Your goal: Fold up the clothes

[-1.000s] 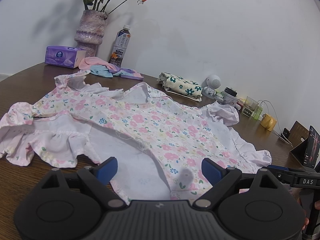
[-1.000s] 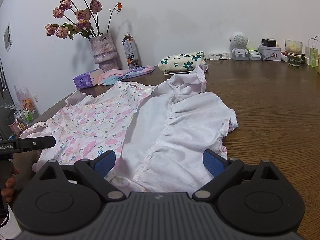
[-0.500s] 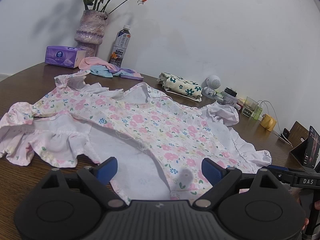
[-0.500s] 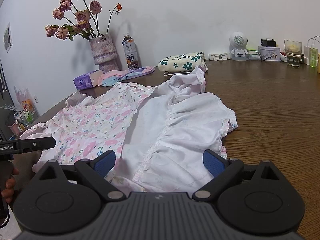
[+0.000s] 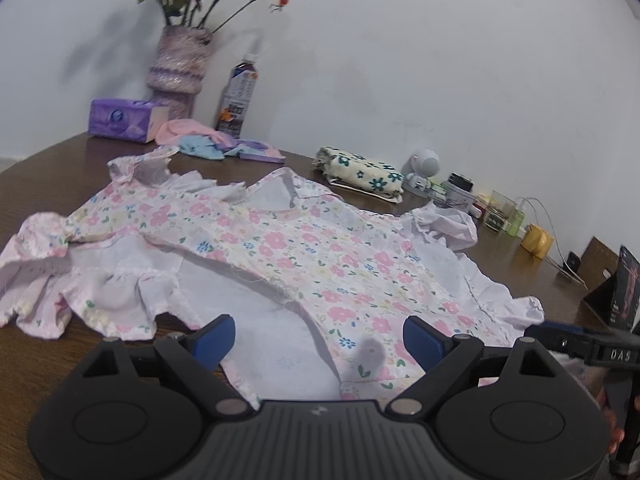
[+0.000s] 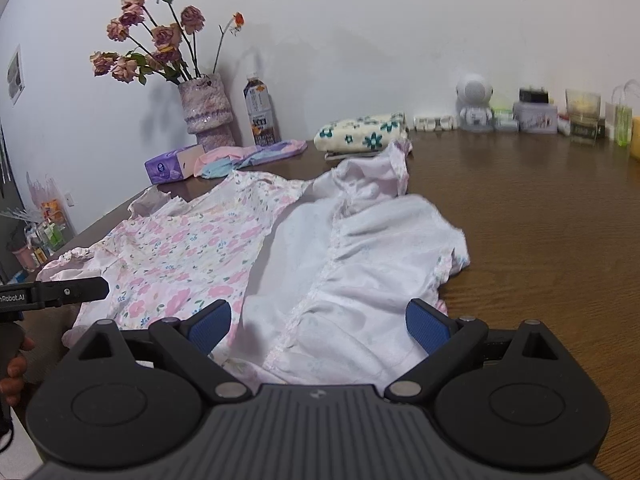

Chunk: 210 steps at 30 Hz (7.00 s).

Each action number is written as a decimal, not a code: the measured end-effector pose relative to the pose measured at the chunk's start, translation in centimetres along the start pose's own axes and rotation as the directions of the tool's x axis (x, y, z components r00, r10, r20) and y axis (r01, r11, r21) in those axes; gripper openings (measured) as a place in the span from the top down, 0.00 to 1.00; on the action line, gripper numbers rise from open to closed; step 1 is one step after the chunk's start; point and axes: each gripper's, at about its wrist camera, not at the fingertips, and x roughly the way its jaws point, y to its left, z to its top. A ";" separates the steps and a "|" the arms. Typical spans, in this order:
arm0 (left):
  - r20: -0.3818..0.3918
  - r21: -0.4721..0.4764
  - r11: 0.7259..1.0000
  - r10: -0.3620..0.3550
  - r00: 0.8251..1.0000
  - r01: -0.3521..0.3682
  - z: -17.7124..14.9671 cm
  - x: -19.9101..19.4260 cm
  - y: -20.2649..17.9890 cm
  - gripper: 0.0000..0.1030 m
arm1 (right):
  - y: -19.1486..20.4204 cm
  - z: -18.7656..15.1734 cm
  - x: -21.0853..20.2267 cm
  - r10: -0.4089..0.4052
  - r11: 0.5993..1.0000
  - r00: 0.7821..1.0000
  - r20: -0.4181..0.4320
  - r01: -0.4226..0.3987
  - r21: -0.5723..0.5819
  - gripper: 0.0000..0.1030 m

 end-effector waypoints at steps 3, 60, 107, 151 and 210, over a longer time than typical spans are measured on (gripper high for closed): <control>-0.003 0.033 0.999 0.010 1.000 -0.010 0.2 -0.3 -0.2 0.12 | 0.2 0.4 -1.1 0.003 1.000 1.000 0.016 -0.002 -0.004 0.07; -0.247 0.357 0.917 -0.089 0.965 0.176 -0.8 -1.7 -3.1 0.98 | -0.2 -1.3 -4.9 0.038 0.989 0.964 -0.265 -0.074 -0.128 0.98; -0.283 0.377 0.912 -0.055 0.958 0.164 9.0 2.9 -0.3 0.47 | -4.6 6.8 -1.5 -0.085 0.988 0.879 -0.469 0.014 -0.151 0.51; -0.241 0.411 0.909 0.178 0.954 -0.065 16.5 9.8 5.8 0.40 | -2.4 13.8 16.5 -0.021 0.979 0.924 -0.381 -0.059 -0.195 0.48; -0.045 0.560 0.819 0.178 0.983 -0.122 18.0 15.1 7.1 1.00 | 2.0 22.1 22.0 0.125 0.868 0.988 -0.089 -0.152 -0.473 1.00</control>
